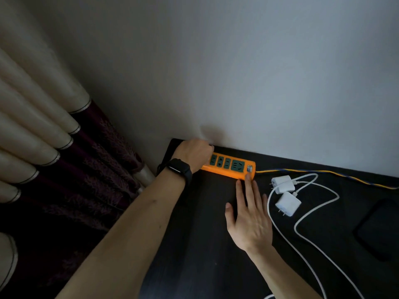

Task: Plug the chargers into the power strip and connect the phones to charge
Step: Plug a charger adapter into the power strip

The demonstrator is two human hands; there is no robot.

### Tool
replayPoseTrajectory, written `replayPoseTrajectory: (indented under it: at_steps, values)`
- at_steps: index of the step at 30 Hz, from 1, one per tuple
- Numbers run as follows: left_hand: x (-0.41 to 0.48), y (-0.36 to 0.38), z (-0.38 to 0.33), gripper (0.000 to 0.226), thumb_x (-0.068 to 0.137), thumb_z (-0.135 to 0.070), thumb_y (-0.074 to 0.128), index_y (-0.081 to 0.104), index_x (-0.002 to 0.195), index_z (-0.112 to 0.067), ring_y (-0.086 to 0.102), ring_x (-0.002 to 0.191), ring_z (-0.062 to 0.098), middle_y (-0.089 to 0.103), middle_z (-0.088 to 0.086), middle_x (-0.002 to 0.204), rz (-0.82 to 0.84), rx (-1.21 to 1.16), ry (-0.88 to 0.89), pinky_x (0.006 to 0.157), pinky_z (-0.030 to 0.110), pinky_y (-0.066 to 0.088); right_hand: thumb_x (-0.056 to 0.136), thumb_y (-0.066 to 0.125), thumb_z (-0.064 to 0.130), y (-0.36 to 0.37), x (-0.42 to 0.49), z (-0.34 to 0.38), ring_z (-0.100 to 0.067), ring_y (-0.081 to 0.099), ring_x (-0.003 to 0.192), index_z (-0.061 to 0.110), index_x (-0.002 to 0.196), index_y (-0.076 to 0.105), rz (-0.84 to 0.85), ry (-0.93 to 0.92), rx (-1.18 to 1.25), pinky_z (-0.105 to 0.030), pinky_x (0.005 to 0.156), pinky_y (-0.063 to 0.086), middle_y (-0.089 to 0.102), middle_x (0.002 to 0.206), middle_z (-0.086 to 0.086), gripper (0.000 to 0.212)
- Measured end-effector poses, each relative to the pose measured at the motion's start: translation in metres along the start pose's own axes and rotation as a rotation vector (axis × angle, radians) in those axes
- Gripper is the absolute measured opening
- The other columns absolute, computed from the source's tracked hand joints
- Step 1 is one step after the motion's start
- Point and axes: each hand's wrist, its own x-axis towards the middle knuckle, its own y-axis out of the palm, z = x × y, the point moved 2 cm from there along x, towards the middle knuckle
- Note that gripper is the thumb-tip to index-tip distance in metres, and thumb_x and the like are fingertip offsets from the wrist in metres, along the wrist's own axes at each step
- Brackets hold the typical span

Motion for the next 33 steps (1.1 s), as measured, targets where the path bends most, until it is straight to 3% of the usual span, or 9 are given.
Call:
replayPoseTrajectory:
  at_steps: [8,12,16,20,23,26,28,30,33]
  values:
    - [0.013,0.004,0.002,0.028,0.098,-0.024,0.054,0.062,0.123,-0.015,0.060,0.108,0.030,0.063,0.007,0.120,-0.050,-0.101,-0.035,0.068,0.038,0.043,0.098,0.029,0.053,0.001,0.003,0.000,-0.020,0.007,0.155,0.018,0.157,0.025,0.047,0.034,-0.010,-0.041,0.125,0.009,0.017,0.166,-0.004,0.069]
    - [0.000,0.009,0.004,0.047,0.095,-0.033,0.059,0.050,0.142,-0.027,0.048,0.123,0.028,0.046,0.001,0.144,-0.147,-0.245,0.025,0.091,0.040,0.048,0.096,0.034,0.052,-0.002,0.003,0.001,-0.019,0.010,0.154,0.019,0.155,0.030,0.032,0.039,0.016,-0.036,0.123,0.002,0.021,0.165,-0.003,0.068]
    - [-0.035,0.033,0.022,0.067,0.087,-0.044,0.067,0.037,0.146,-0.030,0.049,0.126,0.025,0.047,0.005,0.141,-0.333,-0.759,-0.324,0.099,0.042,0.048,0.095,0.033,0.053,-0.003,0.003,-0.001,-0.021,0.011,0.154,0.019,0.155,0.032,0.060,0.054,0.004,-0.040,0.124,0.010,0.023,0.165,-0.003,0.068]
    - [-0.086,0.080,0.049,0.059,0.088,-0.040,0.065,0.046,0.141,-0.023,0.048,0.129,0.024,0.050,0.004,0.139,-0.112,-0.814,-0.493,0.106,0.034,0.040,0.096,0.028,0.052,-0.012,0.005,0.007,-0.028,0.020,0.153,0.016,0.153,0.036,0.139,0.075,-0.068,-0.049,0.122,0.023,0.027,0.163,-0.008,0.068]
    - [-0.107,0.099,0.056,0.044,0.092,-0.031,0.064,0.054,0.133,-0.019,0.049,0.126,0.021,0.051,0.002,0.135,-0.092,-0.884,-0.491,0.102,0.024,0.036,0.097,0.039,0.050,-0.030,0.020,0.026,-0.030,0.017,0.153,0.018,0.154,0.032,0.207,0.082,-0.034,-0.048,0.121,0.027,0.019,0.165,-0.010,0.066]
    - [-0.110,0.108,0.055,0.028,0.100,-0.029,0.051,0.061,0.123,-0.017,0.054,0.114,0.023,0.058,0.003,0.124,-0.172,-0.780,-0.505,0.096,0.035,0.046,0.095,0.049,0.044,-0.044,0.041,0.061,-0.024,0.005,0.155,0.022,0.156,0.021,0.186,-0.135,0.006,-0.047,0.123,0.021,0.004,0.168,-0.003,0.070]
    - [-0.114,0.109,0.053,0.025,0.102,-0.030,0.045,0.065,0.116,-0.021,0.056,0.106,0.024,0.063,0.002,0.116,-0.208,-0.728,-0.515,0.089,0.040,0.048,0.097,0.045,0.044,-0.041,0.056,0.080,-0.020,-0.008,0.154,0.026,0.159,0.006,0.273,-0.245,0.001,-0.052,0.124,0.013,-0.011,0.168,0.003,0.075]
    - [-0.119,0.106,0.050,0.024,0.102,-0.032,0.044,0.065,0.112,-0.024,0.059,0.101,0.021,0.064,-0.001,0.111,-0.231,-0.749,-0.505,0.085,0.040,0.050,0.098,0.041,0.047,-0.035,0.069,0.083,-0.020,-0.017,0.153,0.028,0.159,-0.005,0.362,-0.202,-0.031,-0.059,0.123,0.008,-0.019,0.166,0.009,0.078]
    - [-0.136,0.089,0.041,0.026,0.102,-0.038,0.045,0.064,0.113,-0.025,0.062,0.091,0.012,0.062,-0.005,0.106,-0.237,-0.874,-0.512,0.080,0.035,0.054,0.098,0.038,0.052,-0.029,0.080,0.081,-0.021,-0.021,0.152,0.022,0.160,0.005,0.416,-0.155,-0.082,-0.063,0.121,0.008,-0.023,0.164,0.013,0.076]
